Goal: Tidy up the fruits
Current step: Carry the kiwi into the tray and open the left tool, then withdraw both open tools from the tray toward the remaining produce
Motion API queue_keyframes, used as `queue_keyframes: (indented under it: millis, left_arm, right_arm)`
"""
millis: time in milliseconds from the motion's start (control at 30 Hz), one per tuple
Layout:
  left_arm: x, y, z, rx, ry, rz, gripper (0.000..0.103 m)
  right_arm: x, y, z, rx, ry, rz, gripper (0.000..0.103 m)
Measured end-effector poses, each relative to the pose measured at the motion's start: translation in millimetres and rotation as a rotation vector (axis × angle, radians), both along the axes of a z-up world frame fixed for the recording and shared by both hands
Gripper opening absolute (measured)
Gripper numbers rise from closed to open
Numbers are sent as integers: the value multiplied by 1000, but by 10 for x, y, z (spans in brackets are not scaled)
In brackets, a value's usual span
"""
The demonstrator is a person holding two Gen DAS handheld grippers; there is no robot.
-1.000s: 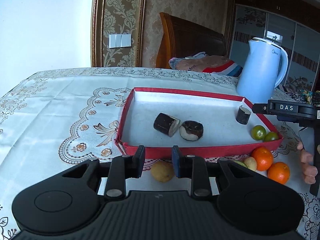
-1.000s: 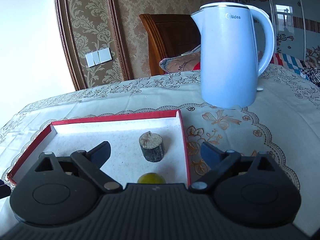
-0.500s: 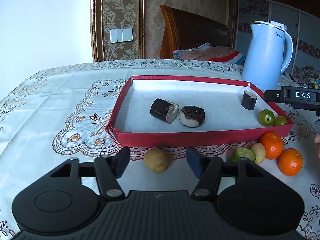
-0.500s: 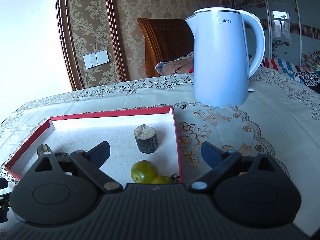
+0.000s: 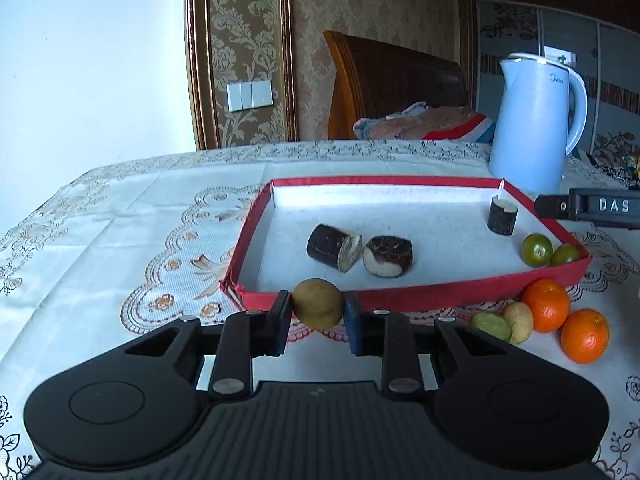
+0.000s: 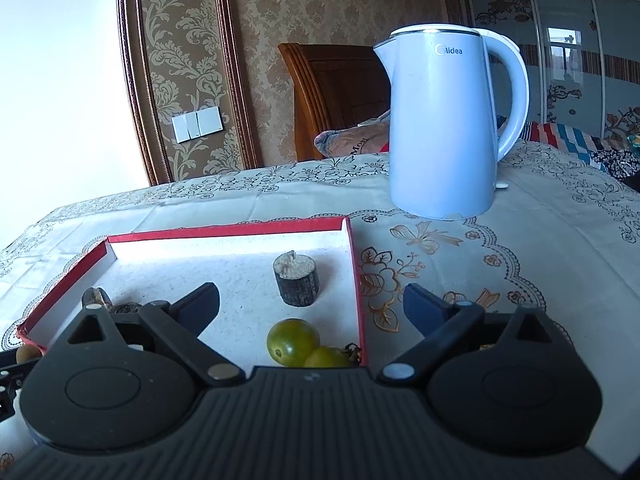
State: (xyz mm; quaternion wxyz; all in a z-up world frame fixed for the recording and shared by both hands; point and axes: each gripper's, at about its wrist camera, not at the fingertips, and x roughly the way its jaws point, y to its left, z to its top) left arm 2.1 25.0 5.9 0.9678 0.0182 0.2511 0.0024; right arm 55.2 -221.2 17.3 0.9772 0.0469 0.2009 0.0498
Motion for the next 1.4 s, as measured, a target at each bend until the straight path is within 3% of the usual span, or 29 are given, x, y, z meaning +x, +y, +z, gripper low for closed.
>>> queue_keyframes:
  millis: [100, 267, 433, 567, 633, 700, 767, 833, 1067, 1233, 1400]
  left_arm:
    - [125, -48, 72, -8, 0, -10, 27]
    - [428, -47, 39, -66, 76, -6, 28]
    - [428, -67, -29, -28, 42, 51, 28]
    - [424, -40, -49, -48, 33, 57, 28]
    - [428, -38, -59, -34, 20, 75, 36]
    - [404, -31, -42, -32, -10, 96, 82]
    - [325, -9, 4, -46, -78, 116, 90]
    - [269, -10, 36, -41, -111, 109, 90]
    - [224, -142, 18, -2, -95, 57, 90]
    - [127, -173, 2, -47, -69, 32, 90]
    - [23, -237, -19, -39, -67, 13, 90]
  right_arm:
    - [0, -1, 1, -7, -4, -6, 98]
    - [20, -11, -12, 1, 11, -1, 98]
    - [11, -2, -10, 0, 13, 6, 100]
    - [14, 11, -23, -9, 13, 1, 101]
    - [23, 6, -28, -9, 17, -2, 101]
    - [22, 4, -31, -9, 18, -3, 102]
    - [18, 9, -31, -14, 15, -4, 102]
    - [5, 5, -28, -14, 11, -5, 102]
    - [-153, -37, -77, -13, 10, 5, 102]
    - [-264, -123, -94, 18, 3, -10, 103]
    - [-289, -70, -113, -14, 1, 1, 103]
